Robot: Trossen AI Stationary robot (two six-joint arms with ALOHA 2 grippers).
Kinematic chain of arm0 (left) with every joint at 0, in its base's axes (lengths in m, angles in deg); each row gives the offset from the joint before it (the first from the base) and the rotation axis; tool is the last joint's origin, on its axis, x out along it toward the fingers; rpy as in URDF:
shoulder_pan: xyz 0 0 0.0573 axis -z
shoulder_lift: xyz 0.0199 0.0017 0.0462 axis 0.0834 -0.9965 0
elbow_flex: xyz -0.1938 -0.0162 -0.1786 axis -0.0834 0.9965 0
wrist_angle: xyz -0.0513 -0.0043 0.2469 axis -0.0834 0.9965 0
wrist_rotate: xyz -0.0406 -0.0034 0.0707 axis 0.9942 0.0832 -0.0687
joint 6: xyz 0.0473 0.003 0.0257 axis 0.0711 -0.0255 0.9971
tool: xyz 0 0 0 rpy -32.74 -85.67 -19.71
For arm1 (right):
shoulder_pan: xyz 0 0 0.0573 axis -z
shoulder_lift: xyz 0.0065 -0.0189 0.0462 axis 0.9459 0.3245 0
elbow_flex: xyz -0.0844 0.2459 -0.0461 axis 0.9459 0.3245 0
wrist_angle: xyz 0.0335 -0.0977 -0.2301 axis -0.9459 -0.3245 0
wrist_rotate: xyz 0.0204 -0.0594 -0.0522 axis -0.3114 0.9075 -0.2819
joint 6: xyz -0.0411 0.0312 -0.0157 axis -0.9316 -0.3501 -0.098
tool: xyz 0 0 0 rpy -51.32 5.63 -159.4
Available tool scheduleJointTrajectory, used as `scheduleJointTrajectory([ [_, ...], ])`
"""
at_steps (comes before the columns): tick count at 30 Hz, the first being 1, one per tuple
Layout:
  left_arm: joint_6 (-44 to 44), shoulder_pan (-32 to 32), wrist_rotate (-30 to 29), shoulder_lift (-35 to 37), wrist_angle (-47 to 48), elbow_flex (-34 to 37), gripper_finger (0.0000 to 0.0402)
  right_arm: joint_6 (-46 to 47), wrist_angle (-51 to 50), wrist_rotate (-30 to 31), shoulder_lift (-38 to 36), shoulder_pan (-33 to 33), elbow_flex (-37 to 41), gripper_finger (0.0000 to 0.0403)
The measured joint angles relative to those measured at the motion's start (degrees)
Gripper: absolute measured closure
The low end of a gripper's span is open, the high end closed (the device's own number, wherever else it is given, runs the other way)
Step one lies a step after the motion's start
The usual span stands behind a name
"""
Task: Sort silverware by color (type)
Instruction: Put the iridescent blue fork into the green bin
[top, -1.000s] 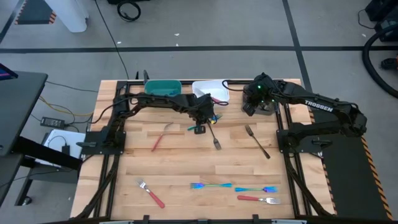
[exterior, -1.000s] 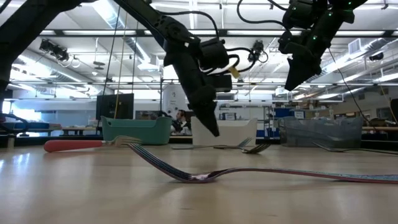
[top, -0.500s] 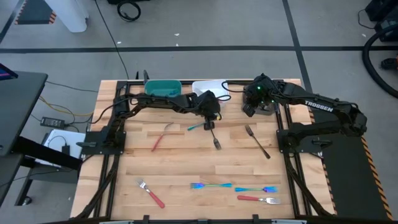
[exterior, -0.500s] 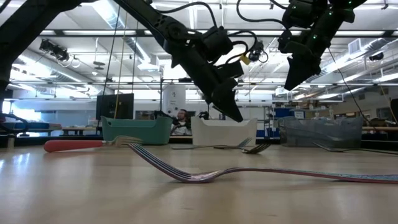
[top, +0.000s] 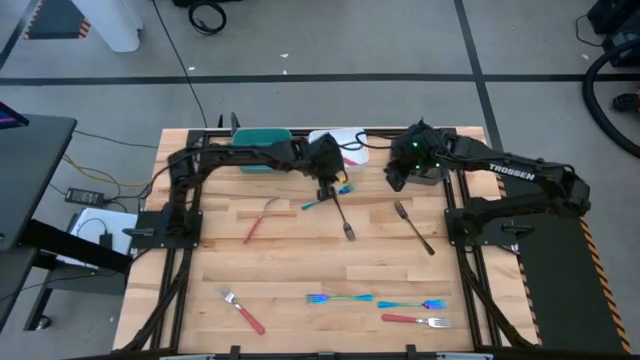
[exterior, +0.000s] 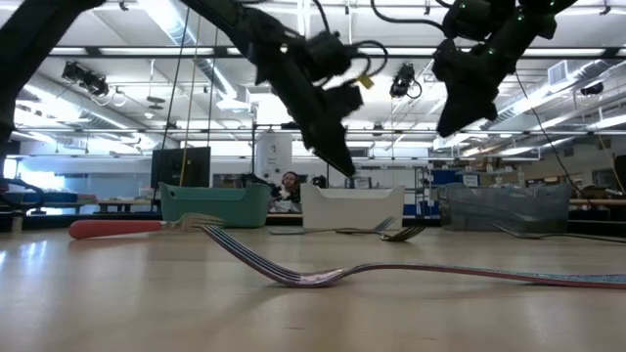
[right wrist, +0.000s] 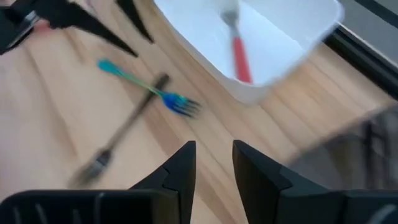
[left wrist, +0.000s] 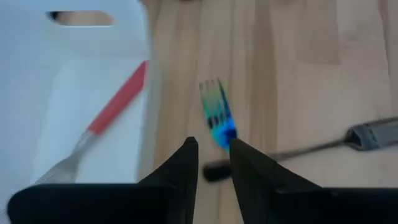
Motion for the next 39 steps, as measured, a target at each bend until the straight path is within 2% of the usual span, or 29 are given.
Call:
scheduleJointTrajectory([
  [8, 2.62, -2.70, -0.15, 11.93, 11.24, 0.00, 0.0308, 11.98, 20.44, -3.58, 0.09, -3.51, 8.48, 0.0289],
  [14, 3.26, -4.98, -0.09, 20.19, 12.34, -0.02, 0.0308, 25.59, 40.59, -3.75, 2.96, -6.15, 17.62, 0.0289],
  [19, 5.58, -7.25, -0.14, 25.32, 11.70, -0.02, 0.0308, 36.31, 56.05, -3.41, 9.05, -7.68, 23.11, 0.0289],
  [29, 5.64, -11.47, -0.17, 27.96, 11.95, -0.02, 0.0308, 40.23, 62.89, -3.19, 22.34, -6.61, 23.46, 0.0289],
  [33, 5.66, -12.23, -0.15, 27.96, 12.21, -0.02, 0.0308, 39.78, 64.07, -2.68, 23.52, -5.11, 23.46, 0.0289],
  [39, 5.75, -12.23, -0.11, 27.96, 12.40, -0.02, 0.0308, 39.77, 63.05, 1.18, 23.52, -3.31, 23.44, 0.0289],
])
